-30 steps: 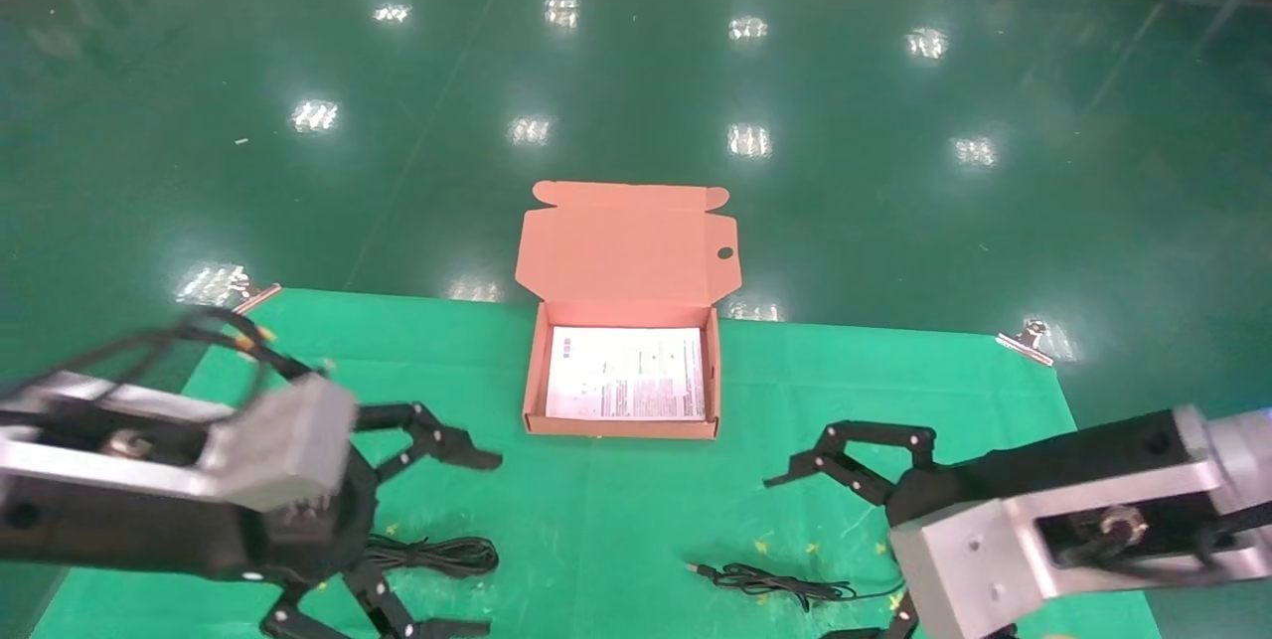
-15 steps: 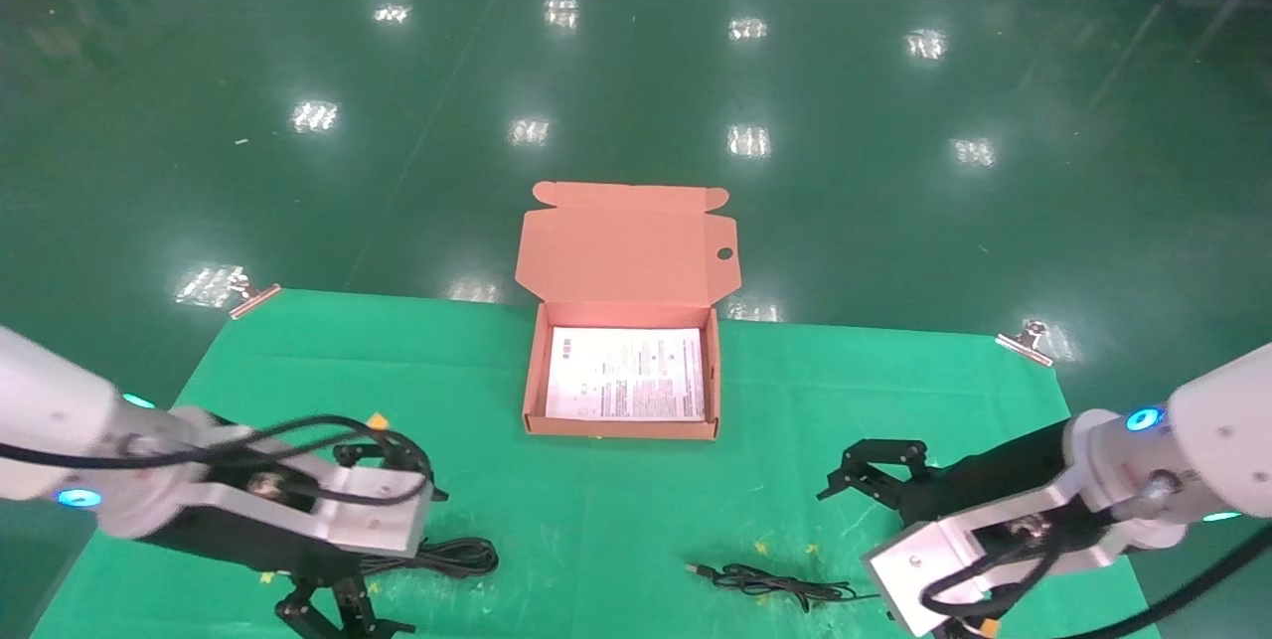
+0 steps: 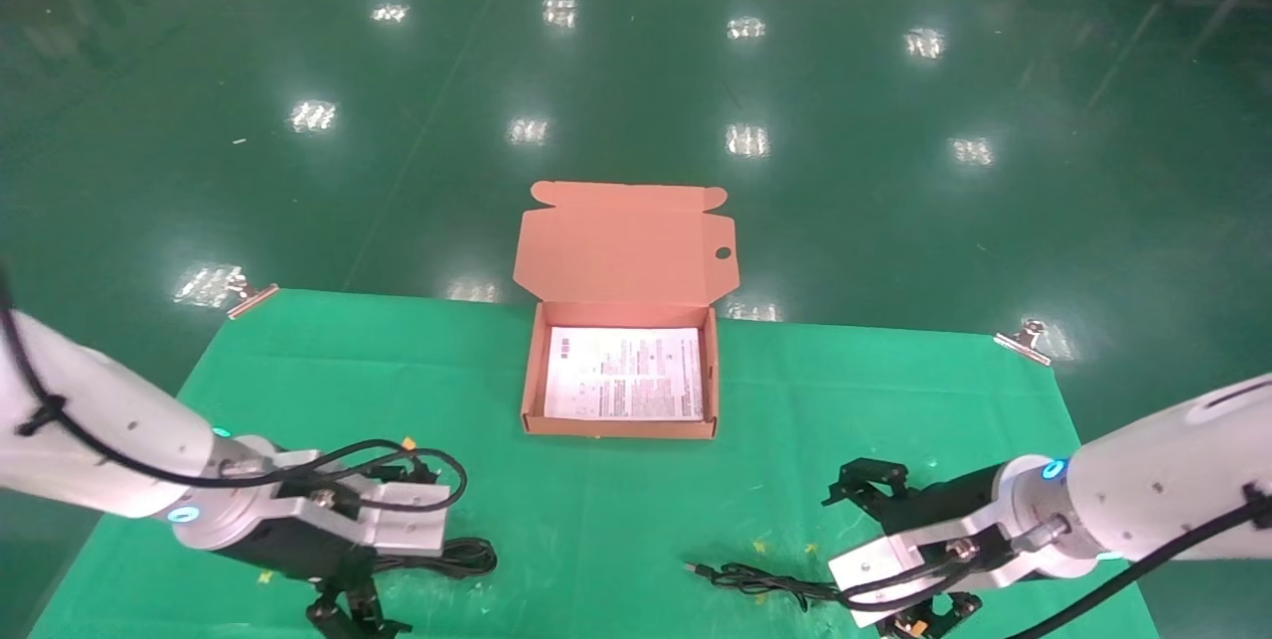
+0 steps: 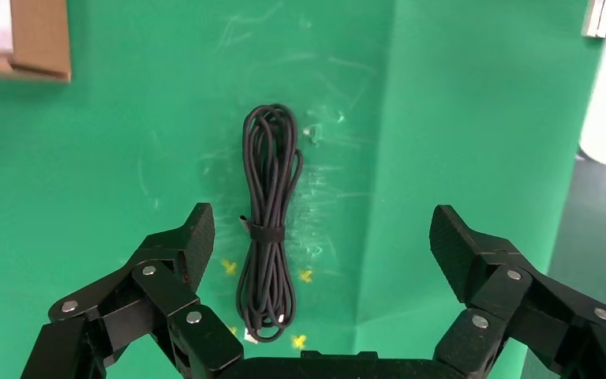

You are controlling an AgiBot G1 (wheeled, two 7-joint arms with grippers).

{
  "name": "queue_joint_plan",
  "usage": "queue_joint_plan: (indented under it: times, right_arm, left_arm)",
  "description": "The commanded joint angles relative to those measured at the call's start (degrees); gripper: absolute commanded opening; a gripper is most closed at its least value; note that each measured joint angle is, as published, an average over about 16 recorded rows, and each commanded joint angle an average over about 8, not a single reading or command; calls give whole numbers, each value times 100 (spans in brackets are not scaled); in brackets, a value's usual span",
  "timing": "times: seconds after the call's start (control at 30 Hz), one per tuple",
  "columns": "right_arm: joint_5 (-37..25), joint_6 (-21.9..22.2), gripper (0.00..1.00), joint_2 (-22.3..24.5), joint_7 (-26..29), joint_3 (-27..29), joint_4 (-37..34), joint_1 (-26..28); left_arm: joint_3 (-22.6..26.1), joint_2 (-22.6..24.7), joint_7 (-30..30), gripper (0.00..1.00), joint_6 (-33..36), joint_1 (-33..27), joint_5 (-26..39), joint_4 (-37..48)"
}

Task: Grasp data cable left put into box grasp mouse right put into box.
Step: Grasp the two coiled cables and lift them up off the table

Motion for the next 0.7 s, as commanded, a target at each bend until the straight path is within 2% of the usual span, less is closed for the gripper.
queue_joint_plan:
  times: [0.03, 0.37, 0.7]
  right_arm:
    - [-146, 155, 100, -37, 153, -26, -5, -119]
    - [-433, 478, 100, -414, 693, -105, -411, -395]
    - [-578, 762, 100, -991, 469, -215, -1453, -385]
  left_arm:
    - [20, 98, 0, 100, -75, 19, 46, 252]
    - [59, 576, 383, 100, -589, 33, 190, 1696]
    - [58, 1055, 1109, 100, -1089, -55, 208, 3174]
